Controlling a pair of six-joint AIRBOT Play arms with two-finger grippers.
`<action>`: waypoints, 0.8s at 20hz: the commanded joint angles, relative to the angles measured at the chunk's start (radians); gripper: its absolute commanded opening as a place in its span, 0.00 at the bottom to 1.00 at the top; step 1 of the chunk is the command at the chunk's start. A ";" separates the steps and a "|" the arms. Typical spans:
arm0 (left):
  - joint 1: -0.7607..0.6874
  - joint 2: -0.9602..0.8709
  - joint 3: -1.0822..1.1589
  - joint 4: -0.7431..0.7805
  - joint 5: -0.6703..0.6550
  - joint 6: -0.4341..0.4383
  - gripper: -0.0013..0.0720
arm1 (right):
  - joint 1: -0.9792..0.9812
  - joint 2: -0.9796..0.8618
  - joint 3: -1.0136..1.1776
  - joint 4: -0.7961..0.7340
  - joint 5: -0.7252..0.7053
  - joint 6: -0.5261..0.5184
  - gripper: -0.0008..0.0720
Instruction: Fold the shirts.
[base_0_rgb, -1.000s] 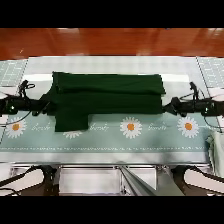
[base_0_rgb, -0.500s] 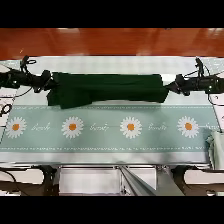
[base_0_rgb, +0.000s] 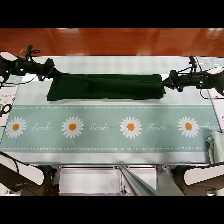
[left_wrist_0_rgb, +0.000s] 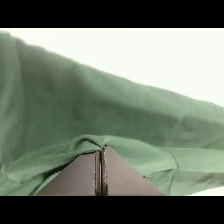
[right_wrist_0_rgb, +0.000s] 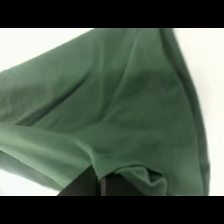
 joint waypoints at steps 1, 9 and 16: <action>-0.012 -0.081 0.095 -0.002 -0.002 -0.016 0.05 | 0.017 -0.037 0.008 0.008 -0.059 -0.006 0.05; -0.021 -0.123 0.101 -0.001 -0.030 -0.011 0.05 | 0.021 -0.048 0.008 0.078 -0.197 -0.031 0.05; 0.040 -0.069 0.146 0.004 -0.231 -0.012 0.70 | -0.049 0.006 0.020 0.077 -0.097 -0.031 0.58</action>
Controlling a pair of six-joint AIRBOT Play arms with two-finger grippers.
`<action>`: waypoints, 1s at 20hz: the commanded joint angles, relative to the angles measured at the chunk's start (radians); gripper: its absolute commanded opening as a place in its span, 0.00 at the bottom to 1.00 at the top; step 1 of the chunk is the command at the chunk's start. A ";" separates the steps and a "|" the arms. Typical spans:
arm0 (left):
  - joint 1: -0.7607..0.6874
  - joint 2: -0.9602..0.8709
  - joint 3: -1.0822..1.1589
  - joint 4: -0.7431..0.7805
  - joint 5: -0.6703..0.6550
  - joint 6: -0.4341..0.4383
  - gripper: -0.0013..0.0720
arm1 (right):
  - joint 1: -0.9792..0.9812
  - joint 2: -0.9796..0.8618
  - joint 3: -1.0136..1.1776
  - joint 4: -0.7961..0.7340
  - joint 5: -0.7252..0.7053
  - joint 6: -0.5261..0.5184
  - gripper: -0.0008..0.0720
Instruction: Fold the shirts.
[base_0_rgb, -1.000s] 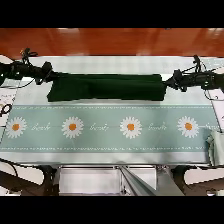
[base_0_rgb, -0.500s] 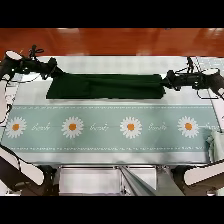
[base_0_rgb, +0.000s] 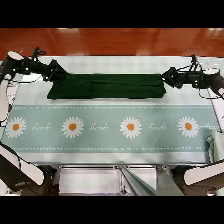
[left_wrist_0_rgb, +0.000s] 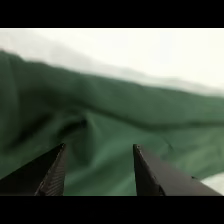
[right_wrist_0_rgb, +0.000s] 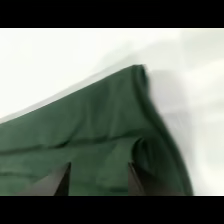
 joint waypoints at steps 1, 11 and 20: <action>0.063 0.071 0.026 0.024 -0.130 -0.001 0.70 | -0.088 0.064 0.017 -0.002 0.117 0.001 0.58; 0.069 0.796 -0.679 0.062 0.209 0.103 0.70 | -0.330 0.190 -0.159 -0.138 0.255 0.016 0.58; -0.051 0.961 -0.944 -0.019 0.344 0.139 0.70 | -0.130 -0.100 -0.013 -0.048 0.256 0.071 0.58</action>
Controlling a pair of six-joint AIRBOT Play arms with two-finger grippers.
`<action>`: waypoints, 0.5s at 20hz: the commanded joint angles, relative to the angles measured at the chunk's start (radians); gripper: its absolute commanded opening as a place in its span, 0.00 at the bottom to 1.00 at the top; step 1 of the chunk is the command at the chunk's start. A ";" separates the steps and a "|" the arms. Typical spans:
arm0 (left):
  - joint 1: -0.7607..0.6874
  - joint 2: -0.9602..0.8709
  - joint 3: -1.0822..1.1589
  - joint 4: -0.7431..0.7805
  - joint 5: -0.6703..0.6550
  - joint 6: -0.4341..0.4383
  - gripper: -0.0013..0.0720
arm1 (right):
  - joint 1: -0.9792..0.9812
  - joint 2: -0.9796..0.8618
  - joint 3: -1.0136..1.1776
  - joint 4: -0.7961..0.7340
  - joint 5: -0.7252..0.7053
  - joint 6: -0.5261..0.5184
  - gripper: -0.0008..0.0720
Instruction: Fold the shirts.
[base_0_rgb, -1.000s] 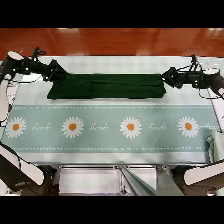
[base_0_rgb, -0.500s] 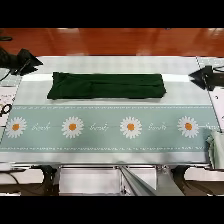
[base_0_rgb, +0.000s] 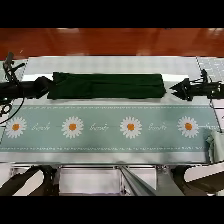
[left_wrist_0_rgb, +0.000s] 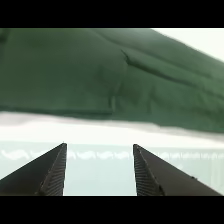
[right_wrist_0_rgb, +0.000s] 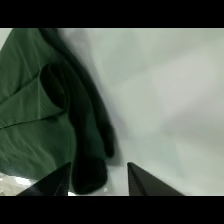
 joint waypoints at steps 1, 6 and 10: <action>-0.019 0.024 -0.039 -0.014 0.035 0.006 0.70 | 0.069 -0.100 0.085 0.011 0.001 0.048 0.58; -0.019 0.024 -0.039 -0.019 0.035 0.006 0.70 | 0.150 -0.187 0.207 0.013 0.008 0.098 0.58; -0.019 0.024 -0.039 -0.019 0.035 0.006 0.70 | 0.229 -0.219 0.294 0.013 -0.025 0.129 0.57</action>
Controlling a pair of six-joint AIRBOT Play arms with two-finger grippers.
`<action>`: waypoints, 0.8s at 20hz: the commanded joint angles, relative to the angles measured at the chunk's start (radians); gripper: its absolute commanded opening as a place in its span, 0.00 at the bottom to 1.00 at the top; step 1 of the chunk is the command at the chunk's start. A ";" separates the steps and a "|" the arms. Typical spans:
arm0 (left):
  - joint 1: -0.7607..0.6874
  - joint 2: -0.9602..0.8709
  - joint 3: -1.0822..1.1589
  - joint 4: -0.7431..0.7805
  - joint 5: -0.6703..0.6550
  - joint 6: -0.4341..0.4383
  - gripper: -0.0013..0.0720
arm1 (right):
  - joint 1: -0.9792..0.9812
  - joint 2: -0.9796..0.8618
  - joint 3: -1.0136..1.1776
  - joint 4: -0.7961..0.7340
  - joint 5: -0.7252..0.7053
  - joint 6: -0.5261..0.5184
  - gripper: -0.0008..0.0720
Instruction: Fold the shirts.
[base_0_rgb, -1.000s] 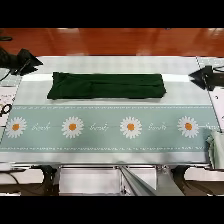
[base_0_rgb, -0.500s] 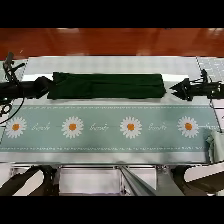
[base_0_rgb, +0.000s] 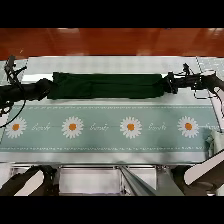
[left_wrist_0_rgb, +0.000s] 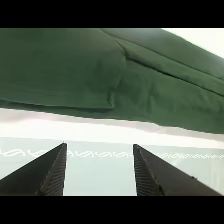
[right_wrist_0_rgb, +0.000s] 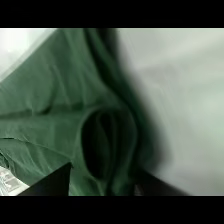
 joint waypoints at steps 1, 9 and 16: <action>0.000 0.002 -0.002 -0.001 0.002 0.000 0.70 | 0.065 -0.034 0.074 -0.006 -0.039 0.040 0.54; 0.000 0.003 -0.001 -0.039 0.001 0.000 0.70 | 0.072 0.069 0.096 -0.117 0.043 0.023 0.05; -0.080 0.003 -0.001 -0.087 -0.114 0.048 0.49 | 0.036 0.526 -0.197 -0.259 0.019 -0.028 0.05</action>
